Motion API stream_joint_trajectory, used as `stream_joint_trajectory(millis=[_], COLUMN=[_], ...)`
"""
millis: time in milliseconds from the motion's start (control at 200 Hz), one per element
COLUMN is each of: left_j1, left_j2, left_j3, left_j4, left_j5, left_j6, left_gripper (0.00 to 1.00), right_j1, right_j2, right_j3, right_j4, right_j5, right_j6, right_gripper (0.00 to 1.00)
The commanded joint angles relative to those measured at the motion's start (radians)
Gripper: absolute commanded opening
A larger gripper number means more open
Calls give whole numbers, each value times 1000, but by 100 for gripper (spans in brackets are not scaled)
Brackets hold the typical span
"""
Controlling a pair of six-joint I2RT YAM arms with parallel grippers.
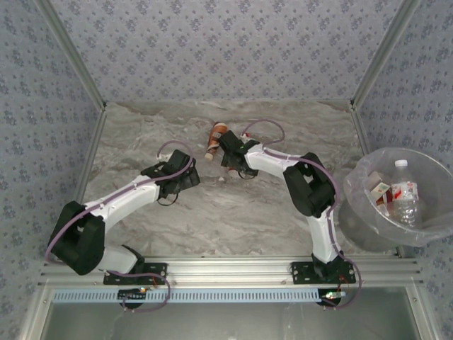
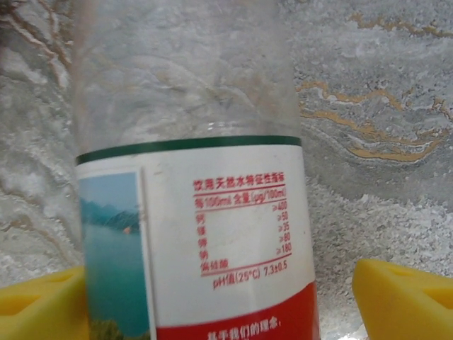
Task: Put the plastic bottles in the bin
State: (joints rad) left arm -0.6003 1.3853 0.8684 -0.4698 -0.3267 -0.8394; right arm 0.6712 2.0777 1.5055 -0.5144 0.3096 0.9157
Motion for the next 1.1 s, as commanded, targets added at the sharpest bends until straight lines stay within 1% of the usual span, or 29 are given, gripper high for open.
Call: stream_joint_trajectory(millis=[0,145,195,350,500,660,805,920,1094], left_j1=[7,6,7,6,6,6,6,7,6], left_j2=[-15,-13,-10,-4,-1,6,12,16,21], left_j3=[-5,-4,-3,5,9,16,18,19,18], left_j4=[-4,-3,-4,-8,-7,-2,8,10,11], left_j5=[-9,-7,-7,-6,-5,7,16,19,24], left_j6=[-9,-9,-10,-9,-4,4,6,5,1], left_gripper=[99,99,99,99,99,99,100,100,99], right_j1=[-32,-32,-32,-33,-26,-14,-12,-10,-5], right_j2=[16,62,78,104,84,35,-19,-57,-120], right_j3=[2,42,53,62,31,-13,-73,-105,-155], right_j4=[20,12,11,19,73,109,167,179,214], right_j5=[-72,-69,-60,-72,-69,-18,-5,10,18], right_j6=[-1,-12,-7,4,-20,-36,-40,-40,-56], right_gripper=[89,90,88,87,77,69,55,54,50])
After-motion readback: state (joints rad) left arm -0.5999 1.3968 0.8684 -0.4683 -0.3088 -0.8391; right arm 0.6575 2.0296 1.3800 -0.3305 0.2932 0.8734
